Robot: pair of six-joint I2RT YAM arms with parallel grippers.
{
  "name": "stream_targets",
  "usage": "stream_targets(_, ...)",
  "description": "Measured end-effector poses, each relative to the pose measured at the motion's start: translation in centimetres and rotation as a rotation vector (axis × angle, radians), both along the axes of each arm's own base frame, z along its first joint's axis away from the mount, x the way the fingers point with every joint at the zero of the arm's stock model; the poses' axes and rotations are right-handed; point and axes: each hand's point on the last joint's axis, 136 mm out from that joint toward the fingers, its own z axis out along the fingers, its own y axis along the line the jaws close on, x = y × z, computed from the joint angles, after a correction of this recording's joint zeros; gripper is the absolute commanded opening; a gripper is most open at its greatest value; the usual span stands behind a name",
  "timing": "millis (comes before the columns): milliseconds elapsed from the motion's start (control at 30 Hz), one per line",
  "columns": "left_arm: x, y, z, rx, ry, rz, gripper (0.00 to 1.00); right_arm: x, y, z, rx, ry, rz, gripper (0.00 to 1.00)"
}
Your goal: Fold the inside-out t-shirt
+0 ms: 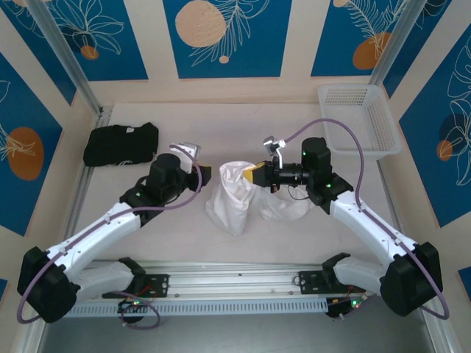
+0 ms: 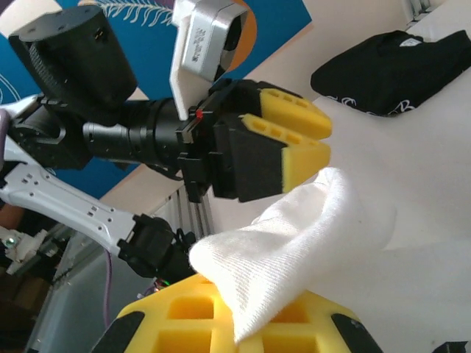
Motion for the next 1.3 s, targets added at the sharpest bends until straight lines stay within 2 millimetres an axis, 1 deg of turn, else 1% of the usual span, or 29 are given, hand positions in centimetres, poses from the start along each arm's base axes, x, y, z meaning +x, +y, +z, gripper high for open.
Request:
stream_targets(67, -0.7, 0.4, 0.9, -0.018, -0.019, -0.005, 0.55, 0.2, -0.1, 0.0, 0.010, 0.017, -0.002, 0.00)
stream_targets(133, -1.8, 0.4, 2.1, -0.061, -0.043, -0.038, 0.59, 0.5, -0.2, 0.0, 0.016, 0.026, -0.007, 0.00)
stream_targets(200, -3.1, -0.2, 3.2, -0.118, -0.066, -0.105, 0.61, 0.6, -0.4, 0.1, 0.020, 0.028, -0.014, 0.00)
stream_targets(267, -4.4, -1.4, 3.7, -0.172, -0.073, -0.193, 0.61, 0.8, -0.6, 0.1, 0.021, 0.030, -0.017, 0.00)
stream_targets(367, -5.5, -3.3, 3.4, -0.223, -0.046, -0.311, 0.57, 1.1, -0.9, -0.1, 0.021, 0.038, -0.021, 0.00)
stream_targets(467, -6.2, -4.9, 2.9, -0.258, -0.007, -0.394, 0.56, 1.3, -1.1, -0.4, 0.016, 0.053, -0.025, 0.00)
stream_targets(600, -6.5, -6.4, 2.7, -0.283, 0.019, -0.451, 0.55, 1.2, -1.1, -0.4, 0.015, 0.058, -0.021, 0.00)
stream_targets(700, -6.1, -7.5, 2.4, -0.285, 0.051, -0.468, 0.47, 1.2, -1.1, -0.4, 0.016, 0.058, -0.021, 0.00)
stream_targets(833, -5.3, -8.5, 1.5, -0.287, 0.091, -0.464, 0.17, 1.2, -1.1, -0.4, 0.016, 0.057, -0.021, 0.00)
stream_targets(867, -5.2, -8.6, 1.3, -0.286, 0.097, -0.463, 0.12, 1.2, -1.2, -0.4, 0.016, 0.057, -0.022, 0.00)
stream_targets(933, -5.1, -8.6, 1.0, -0.278, 0.098, -0.462, 0.08, 1.4, -1.5, -0.3, 0.019, 0.058, -0.028, 0.00)
stream_targets(967, -5.1, -8.6, 1.1, -0.275, 0.090, -0.462, 0.08, 1.6, -1.8, -0.2, 0.023, 0.059, -0.034, 0.00)
stream_targets(1033, -5.1, -8.2, 1.3, -0.268, 0.068, -0.449, 0.08, 2.0, -2.6, 0.2, 0.030, 0.056, -0.060, 0.00)
stream_targets(1133, -5.6, -7.2, 0.6, -0.241, 0.043, -0.430, 0.09, 2.1, -3.5, 1.2, 0.048, 0.039, -0.086, 0.00)
stream_targets(1167, -5.8, -6.9, 0.3, -0.232, 0.037, -0.427, 0.11, 1.9, -3.6, 1.5, 0.053, 0.034, -0.085, 0.00)
stream_targets(1233, -6.2, -6.4, -0.4, -0.210, 0.032, -0.428, 0.20, 1.7, -3.5, 1.8, 0.062, 0.034, -0.072, 0.00)
stream_targets(1267, -6.3, -6.3, -0.6, -0.201, 0.032, -0.429, 0.28, 1.7, -3.4, 1.8, 0.066, 0.037, -0.065, 0.00)
stream_targets(1300, -6.4, -6.1, -0.7, -0.191, 0.029, -0.429, 0.32, 1.7, -3.3, 1.8, 0.068, 0.039, -0.061, 0.00)
